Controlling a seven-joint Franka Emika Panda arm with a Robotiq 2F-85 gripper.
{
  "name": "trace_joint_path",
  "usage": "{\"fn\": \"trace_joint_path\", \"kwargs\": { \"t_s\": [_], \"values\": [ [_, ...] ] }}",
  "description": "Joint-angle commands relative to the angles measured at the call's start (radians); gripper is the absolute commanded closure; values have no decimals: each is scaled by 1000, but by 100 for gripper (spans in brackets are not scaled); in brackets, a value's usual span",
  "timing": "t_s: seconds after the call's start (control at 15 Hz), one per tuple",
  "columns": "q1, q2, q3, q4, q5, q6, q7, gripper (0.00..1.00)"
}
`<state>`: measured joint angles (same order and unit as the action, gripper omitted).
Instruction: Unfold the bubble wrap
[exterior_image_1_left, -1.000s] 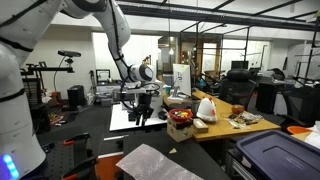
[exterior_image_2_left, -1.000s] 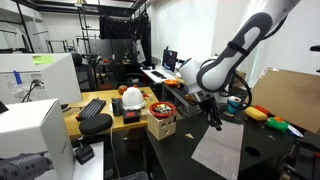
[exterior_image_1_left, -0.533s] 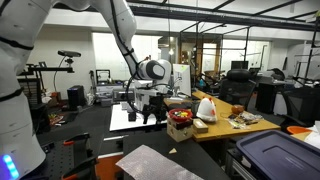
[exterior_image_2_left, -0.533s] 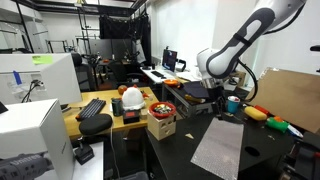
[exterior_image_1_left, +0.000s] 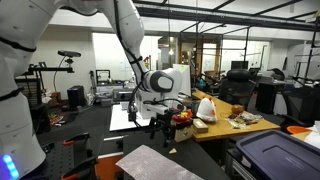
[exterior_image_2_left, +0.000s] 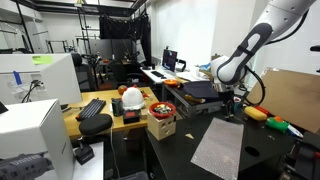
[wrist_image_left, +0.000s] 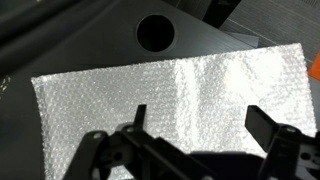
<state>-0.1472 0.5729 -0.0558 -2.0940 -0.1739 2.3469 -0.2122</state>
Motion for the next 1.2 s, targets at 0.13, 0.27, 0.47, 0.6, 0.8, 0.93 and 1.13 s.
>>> {"fn": "trace_joint_path", "kwargs": {
  "t_s": [0.13, 0.27, 0.47, 0.6, 0.8, 0.93, 1.13],
  "values": [
    [-83, 80, 18, 47, 147, 27, -34, 0],
    [-127, 133, 21, 99, 214, -1, -38, 0],
    [-195, 214, 20, 184, 319, -29, -16, 0],
    [-217, 272, 7, 247, 374, -16, 35, 0],
    [-247, 343, 12, 324, 460, 30, 101, 0],
    [-238, 392, 2, 367, 493, 68, 162, 0],
    [-209, 463, -18, 422, 498, 101, 268, 0]
  ]
}}
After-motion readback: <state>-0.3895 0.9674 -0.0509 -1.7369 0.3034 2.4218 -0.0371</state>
